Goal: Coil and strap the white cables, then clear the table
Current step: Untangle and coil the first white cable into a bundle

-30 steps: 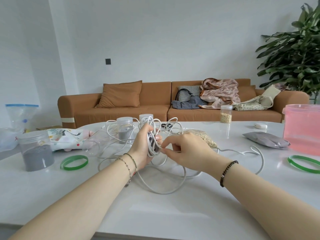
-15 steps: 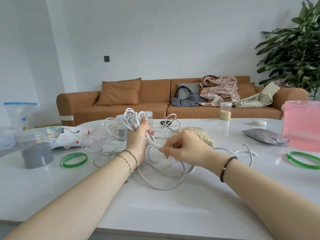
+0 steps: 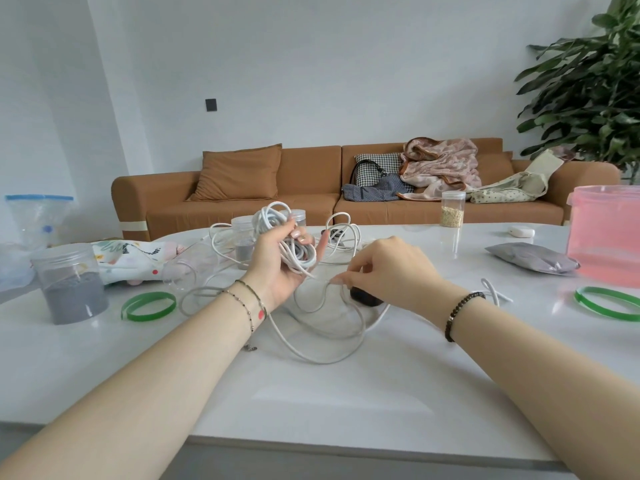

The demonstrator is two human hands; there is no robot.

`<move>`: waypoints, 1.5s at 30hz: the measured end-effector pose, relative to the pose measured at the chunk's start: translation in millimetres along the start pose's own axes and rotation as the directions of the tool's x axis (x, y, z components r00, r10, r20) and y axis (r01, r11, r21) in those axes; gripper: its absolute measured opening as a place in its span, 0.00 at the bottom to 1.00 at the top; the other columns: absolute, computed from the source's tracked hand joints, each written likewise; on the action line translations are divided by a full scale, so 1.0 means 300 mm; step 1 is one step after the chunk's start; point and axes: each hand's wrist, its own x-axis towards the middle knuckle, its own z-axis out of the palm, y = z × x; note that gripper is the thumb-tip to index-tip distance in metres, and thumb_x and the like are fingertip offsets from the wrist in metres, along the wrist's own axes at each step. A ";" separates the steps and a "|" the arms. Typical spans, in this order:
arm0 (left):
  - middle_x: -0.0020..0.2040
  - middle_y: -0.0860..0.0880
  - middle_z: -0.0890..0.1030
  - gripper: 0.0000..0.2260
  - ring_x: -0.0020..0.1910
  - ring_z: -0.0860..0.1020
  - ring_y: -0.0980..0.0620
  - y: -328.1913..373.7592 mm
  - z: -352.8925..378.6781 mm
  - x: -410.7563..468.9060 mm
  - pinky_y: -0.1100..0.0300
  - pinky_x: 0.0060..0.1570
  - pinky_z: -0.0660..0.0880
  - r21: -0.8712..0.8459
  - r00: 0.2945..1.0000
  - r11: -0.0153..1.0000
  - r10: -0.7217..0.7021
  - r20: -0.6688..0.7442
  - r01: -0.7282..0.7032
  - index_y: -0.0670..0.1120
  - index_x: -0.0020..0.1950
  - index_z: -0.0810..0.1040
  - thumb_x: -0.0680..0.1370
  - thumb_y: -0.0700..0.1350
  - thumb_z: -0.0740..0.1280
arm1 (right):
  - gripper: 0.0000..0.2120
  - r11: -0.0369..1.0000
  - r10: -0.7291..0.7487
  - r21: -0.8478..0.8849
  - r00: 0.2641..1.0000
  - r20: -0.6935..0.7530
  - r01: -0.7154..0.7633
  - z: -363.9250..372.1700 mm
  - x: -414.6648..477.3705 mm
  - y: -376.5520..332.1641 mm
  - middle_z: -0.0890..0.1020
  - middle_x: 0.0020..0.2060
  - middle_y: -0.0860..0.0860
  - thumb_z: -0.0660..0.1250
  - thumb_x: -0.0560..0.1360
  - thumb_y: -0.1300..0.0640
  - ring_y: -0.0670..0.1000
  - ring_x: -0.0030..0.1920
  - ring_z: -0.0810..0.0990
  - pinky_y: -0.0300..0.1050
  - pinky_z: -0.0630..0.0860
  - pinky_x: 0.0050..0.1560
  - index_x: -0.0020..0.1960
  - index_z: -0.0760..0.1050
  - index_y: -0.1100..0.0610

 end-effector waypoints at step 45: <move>0.31 0.49 0.66 0.07 0.25 0.62 0.57 -0.030 0.002 -0.036 0.67 0.23 0.59 0.484 0.961 0.856 -0.260 0.097 0.183 0.45 0.42 0.66 0.72 0.33 0.56 | 0.38 0.980 -0.188 -0.147 0.887 -0.422 0.138 -0.084 0.021 0.125 0.62 0.20 0.50 0.43 0.74 0.25 0.52 0.23 0.63 0.46 0.62 0.27 0.26 0.60 0.57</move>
